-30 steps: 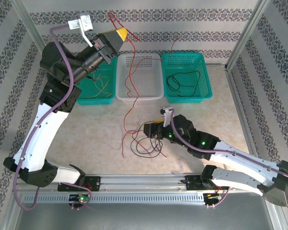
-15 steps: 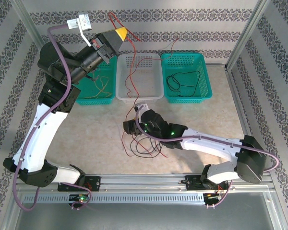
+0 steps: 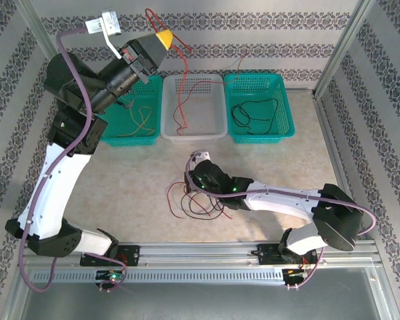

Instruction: Untangle the cables

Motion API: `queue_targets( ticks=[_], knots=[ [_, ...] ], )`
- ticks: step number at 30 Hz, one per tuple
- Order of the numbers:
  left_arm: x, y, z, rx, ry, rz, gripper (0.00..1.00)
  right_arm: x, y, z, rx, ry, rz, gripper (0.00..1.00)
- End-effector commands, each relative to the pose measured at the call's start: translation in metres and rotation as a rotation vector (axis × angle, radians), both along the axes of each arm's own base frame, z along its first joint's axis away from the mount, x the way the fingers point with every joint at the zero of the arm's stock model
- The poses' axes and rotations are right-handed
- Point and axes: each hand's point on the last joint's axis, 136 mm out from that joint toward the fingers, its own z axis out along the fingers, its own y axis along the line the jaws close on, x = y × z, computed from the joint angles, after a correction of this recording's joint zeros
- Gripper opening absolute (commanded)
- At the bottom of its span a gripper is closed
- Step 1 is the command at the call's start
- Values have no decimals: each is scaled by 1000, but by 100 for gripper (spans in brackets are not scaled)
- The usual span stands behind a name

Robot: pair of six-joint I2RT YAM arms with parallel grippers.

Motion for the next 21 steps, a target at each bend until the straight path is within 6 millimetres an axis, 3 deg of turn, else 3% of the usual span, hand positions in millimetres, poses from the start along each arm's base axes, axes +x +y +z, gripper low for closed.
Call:
queue_targets(
  ticks=[1, 4, 7, 11, 15, 21],
  knots=[
    [7, 6, 6, 21, 5, 53, 0, -1, -25, -40, -33, 94, -86, 0],
    [19, 7, 1, 42, 27, 94, 0, -9, -45, -56, -39, 124, -124, 0],
    [40, 1, -14, 97, 44, 131, 0, -15, -63, -42, -3, 93, -160, 0],
    [80, -16, -55, 215, 67, 168, 0, -22, -92, 13, 87, -58, -207, 0],
    [133, -24, -112, 331, 120, 238, 0, -32, -121, 79, 170, -172, -216, 0],
    [197, -43, -186, 459, 177, 275, 0, -42, -126, 137, 191, -252, -147, 0]
  ],
)
